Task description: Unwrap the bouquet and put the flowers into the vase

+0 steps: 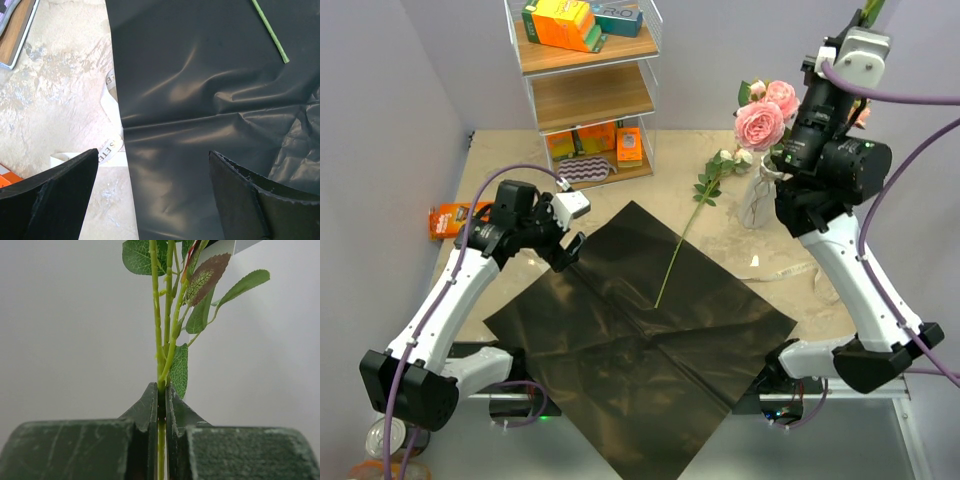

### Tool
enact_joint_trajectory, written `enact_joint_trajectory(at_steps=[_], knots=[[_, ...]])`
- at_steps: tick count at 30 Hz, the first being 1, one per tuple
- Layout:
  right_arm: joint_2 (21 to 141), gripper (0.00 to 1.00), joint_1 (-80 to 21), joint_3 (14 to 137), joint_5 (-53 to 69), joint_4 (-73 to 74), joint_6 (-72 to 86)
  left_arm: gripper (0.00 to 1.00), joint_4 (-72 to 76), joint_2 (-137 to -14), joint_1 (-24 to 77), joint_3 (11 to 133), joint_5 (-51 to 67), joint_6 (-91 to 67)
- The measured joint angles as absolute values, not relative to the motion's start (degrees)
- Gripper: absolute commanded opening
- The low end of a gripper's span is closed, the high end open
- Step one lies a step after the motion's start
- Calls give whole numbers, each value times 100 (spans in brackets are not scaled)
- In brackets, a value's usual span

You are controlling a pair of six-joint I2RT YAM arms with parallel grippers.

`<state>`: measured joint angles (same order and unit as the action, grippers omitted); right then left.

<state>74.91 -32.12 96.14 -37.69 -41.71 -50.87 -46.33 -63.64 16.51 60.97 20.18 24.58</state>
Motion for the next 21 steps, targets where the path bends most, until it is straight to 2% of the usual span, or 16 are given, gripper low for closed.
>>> enact_joint_trajectory(at_steps=[9, 21], knots=[[7837, 0, -2676, 9751, -3454, -3962, -4154, 95, -4611, -6348, 1651, 6097, 1951, 2469], [8436, 0, -2121, 9710, -3052, -4434, -4023, 95, -4386, -6442, 1651, 6023, 1806, 2532]])
